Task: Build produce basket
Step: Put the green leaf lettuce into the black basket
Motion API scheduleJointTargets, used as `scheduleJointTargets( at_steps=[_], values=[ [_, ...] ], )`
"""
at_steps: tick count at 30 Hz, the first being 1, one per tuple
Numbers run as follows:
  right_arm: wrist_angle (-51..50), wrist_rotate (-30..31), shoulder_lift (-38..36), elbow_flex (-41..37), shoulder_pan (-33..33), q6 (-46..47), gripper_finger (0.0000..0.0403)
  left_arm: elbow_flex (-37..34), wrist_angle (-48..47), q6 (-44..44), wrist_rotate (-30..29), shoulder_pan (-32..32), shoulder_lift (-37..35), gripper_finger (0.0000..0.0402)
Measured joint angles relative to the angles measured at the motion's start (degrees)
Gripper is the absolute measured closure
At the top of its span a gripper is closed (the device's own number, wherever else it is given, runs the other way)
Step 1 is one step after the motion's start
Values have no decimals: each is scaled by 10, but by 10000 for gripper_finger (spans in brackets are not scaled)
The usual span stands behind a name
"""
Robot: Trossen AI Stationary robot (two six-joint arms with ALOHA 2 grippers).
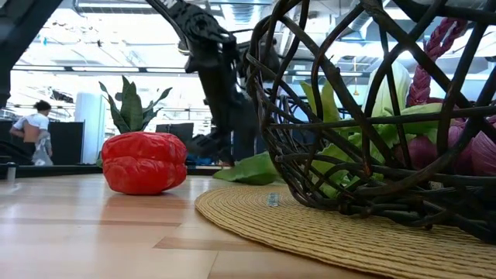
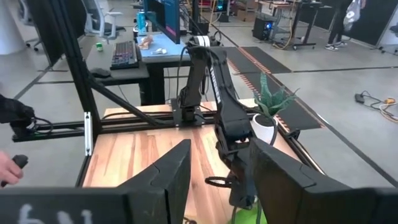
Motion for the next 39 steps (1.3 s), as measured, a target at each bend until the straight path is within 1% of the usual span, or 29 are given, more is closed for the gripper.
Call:
scheduleJointTargets(
  at_steps=[4,11,13,14,16,18,20,21,22,29,32,35,39],
  values=[
    [1,-1,0,0,0,0,225,1,-9,-30,34,0,19,193],
    [0,-1,0,0,0,0,226,3,-7,-41,28,-2,31,194],
    [0,-1,0,0,0,0,226,4,-3,-57,24,-2,32,202],
    [0,-1,0,0,0,0,226,7,-4,-67,21,-2,33,212],
    [0,-1,0,0,0,0,226,12,-6,-88,23,-2,33,245],
    [0,-1,0,0,0,2,226,16,-2,-101,32,-4,33,295],
    [0,-1,0,0,0,11,226,25,-14,-117,33,-7,34,357],
    [0,-1,0,0,0,13,226,31,-25,-130,35,-8,34,377],
    [0,-1,0,0,0,13,226,37,-38,-145,39,-9,35,385],
    [2,-1,0,0,0,14,226,104,-196,-234,41,-9,35,398],
    [2,-1,0,0,0,15,226,129,-246,-259,38,-9,31,399],
    [2,-1,0,0,0,15,231,156,-288,-278,24,-14,25,400],
    [0,-1,0,0,0,15,244,192,-334,-285,-18,-29,13,401]
  ],
)
